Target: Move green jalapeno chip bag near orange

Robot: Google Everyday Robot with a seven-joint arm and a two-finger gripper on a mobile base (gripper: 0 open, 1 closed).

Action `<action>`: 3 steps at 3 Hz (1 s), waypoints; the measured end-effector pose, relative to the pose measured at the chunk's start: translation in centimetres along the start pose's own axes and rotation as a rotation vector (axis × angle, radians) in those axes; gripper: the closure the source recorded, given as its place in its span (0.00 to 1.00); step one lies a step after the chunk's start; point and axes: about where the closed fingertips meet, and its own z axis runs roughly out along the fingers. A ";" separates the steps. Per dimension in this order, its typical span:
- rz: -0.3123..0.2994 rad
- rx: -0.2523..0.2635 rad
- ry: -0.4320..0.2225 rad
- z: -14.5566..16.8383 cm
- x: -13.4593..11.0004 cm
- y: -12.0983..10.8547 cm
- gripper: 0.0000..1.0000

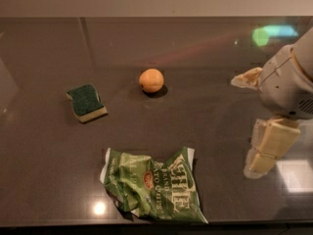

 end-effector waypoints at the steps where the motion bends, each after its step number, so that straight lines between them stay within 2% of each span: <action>1: -0.028 -0.048 -0.056 2.8 -1.9 2.4 0.00; 3: -0.067 -0.094 -0.133 7.7 -4.7 6.1 0.00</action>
Offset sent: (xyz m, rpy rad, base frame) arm -0.0528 0.0833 -0.0788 0.1456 0.0711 0.1432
